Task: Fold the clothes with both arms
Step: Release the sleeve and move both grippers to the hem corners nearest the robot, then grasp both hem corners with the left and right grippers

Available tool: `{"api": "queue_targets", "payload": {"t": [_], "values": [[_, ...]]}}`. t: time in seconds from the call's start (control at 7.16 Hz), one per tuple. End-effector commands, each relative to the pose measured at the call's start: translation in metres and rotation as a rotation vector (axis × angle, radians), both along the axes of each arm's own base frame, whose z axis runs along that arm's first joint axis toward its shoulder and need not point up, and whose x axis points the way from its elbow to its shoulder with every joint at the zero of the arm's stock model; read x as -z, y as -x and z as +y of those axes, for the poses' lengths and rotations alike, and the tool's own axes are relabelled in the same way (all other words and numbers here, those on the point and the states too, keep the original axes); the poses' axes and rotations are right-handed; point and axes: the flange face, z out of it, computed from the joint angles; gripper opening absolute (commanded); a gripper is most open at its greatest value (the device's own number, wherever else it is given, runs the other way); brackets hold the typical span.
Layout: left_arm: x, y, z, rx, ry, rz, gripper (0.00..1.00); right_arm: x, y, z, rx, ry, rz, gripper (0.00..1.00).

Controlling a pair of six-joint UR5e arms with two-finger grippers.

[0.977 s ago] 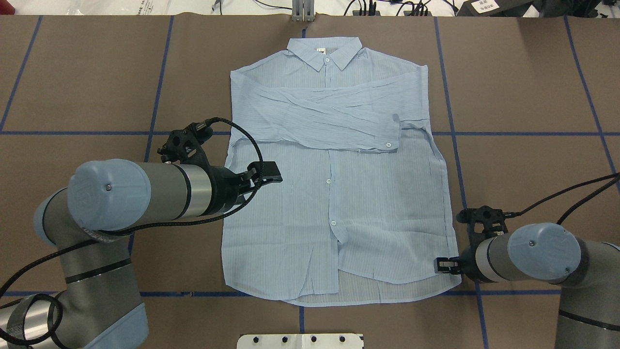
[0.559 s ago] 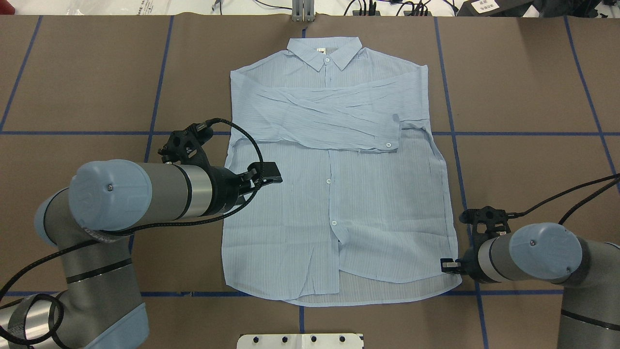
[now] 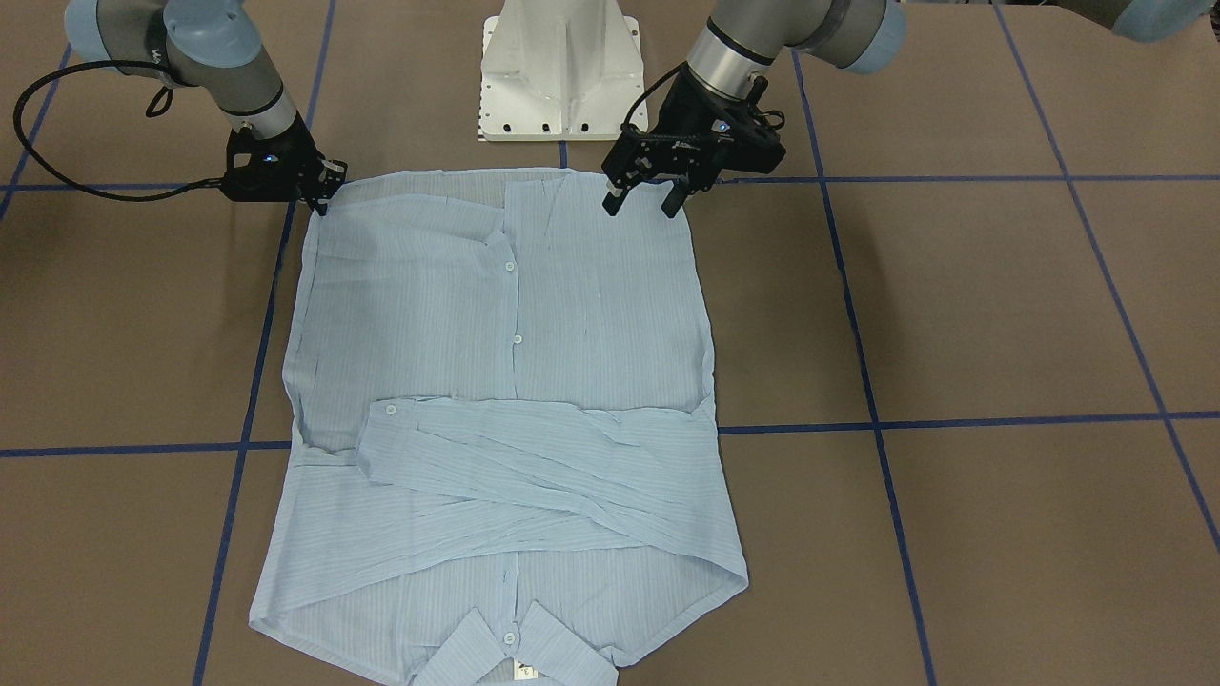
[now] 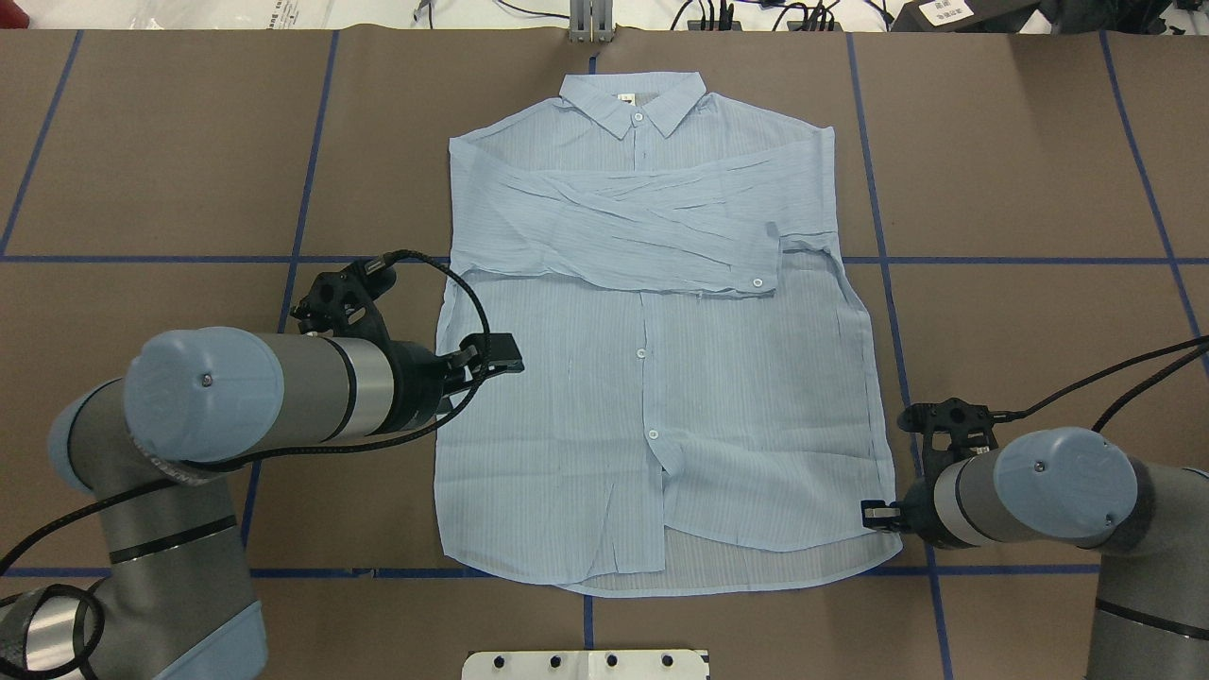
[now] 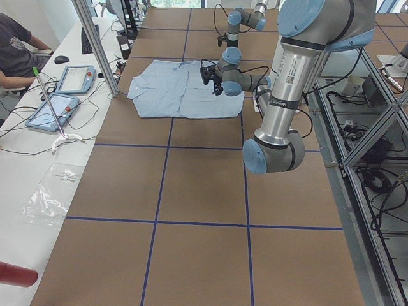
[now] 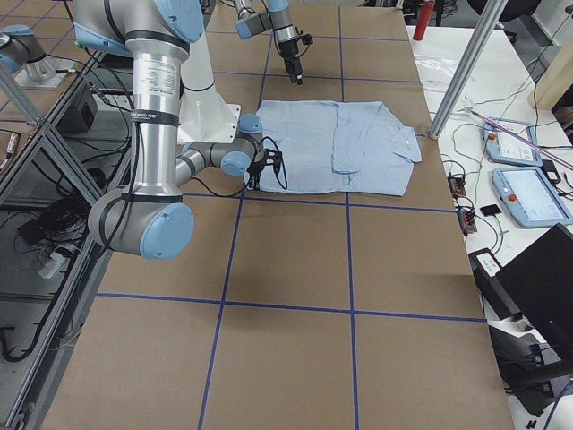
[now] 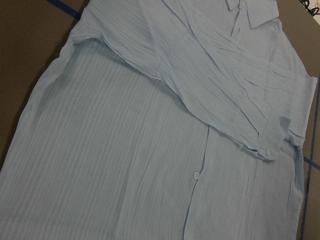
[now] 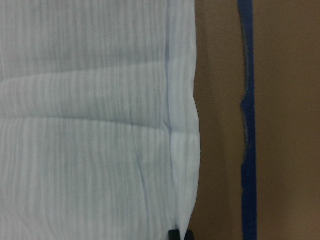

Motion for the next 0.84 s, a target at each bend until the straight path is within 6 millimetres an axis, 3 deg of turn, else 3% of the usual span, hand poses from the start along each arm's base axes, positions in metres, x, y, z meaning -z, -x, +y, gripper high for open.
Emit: {"api": "queue_targets", "payload": {"t": [0.0,0.42,0.7], "values": [[-0.033,-0.014,0.045,-0.084,0.048,-0.122,0.99,0.018,-0.008,-0.006,-0.017,-0.01,-0.033,0.0],[-0.051,-0.051,0.098,-0.187,0.095,-0.243,0.9,0.023,-0.008,-0.008,-0.021,-0.014,-0.043,0.0],[-0.064,-0.073,0.106,-0.21,0.101,-0.278,0.82,0.02,-0.009,-0.009,-0.024,-0.012,-0.039,0.0]]}}
